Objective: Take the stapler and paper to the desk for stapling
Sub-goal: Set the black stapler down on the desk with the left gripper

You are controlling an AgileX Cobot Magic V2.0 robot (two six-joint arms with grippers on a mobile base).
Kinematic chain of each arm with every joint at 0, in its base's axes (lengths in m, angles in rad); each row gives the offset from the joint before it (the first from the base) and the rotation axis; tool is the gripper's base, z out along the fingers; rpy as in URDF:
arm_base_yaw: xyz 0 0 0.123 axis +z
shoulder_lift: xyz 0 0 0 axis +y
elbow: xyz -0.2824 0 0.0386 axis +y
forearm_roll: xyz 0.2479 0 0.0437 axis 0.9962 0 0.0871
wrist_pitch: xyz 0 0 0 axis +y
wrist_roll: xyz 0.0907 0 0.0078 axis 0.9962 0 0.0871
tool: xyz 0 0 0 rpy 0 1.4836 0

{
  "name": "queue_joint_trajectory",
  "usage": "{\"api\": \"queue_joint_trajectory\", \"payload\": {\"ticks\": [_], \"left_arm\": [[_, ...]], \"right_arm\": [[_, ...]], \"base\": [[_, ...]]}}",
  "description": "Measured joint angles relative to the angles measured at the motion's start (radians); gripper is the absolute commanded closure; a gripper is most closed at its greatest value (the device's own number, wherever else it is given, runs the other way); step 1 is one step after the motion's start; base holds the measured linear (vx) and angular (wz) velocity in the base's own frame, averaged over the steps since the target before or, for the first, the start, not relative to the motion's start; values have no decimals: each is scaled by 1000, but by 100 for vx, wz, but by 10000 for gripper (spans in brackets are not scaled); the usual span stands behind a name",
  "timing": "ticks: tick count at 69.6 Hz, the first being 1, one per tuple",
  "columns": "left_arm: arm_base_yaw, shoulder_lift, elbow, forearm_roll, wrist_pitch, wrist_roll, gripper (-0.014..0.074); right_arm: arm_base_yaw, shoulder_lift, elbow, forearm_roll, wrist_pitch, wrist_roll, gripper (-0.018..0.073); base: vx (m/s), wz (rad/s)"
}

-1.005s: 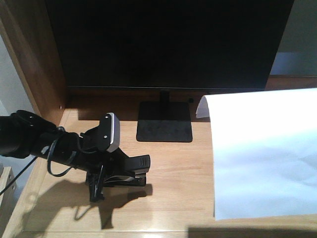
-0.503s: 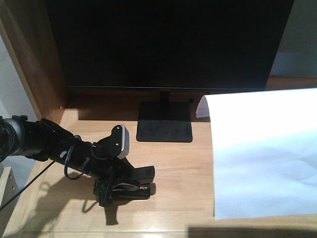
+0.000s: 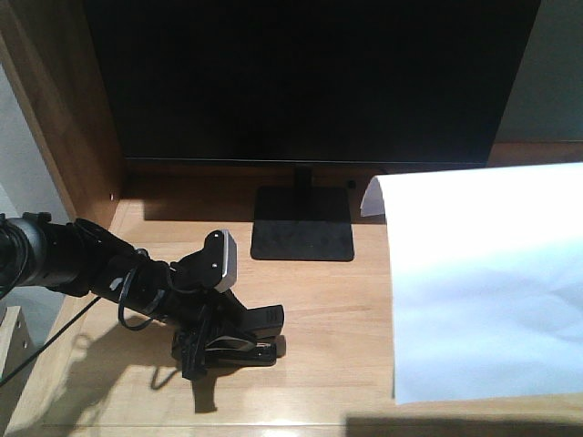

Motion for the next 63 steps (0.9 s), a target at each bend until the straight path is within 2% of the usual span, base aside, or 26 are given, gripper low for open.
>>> {"api": "queue_joint_trajectory", "payload": {"ticks": [30,36,42,54,63], "left_arm": [[0,0,-7,-6,19,0,8],[0,0,-7,-2,19,0,-46],[0,0,-7,-1,22,0,-67],[0,0,-7,1,25,-15,-50],[0,-16,-7,8,21,-89,-3]], "right_arm": [[0,0,0,0,0,0,565],[0,0,0,-1,0,0,565],[0,0,0,-1,0,0,565],[0,0,0,-1,0,0,565],[0,0,0,-1,0,0,565]], "base": [[0,0],[0,0],[0,0],[0,0],[0,0]]}}
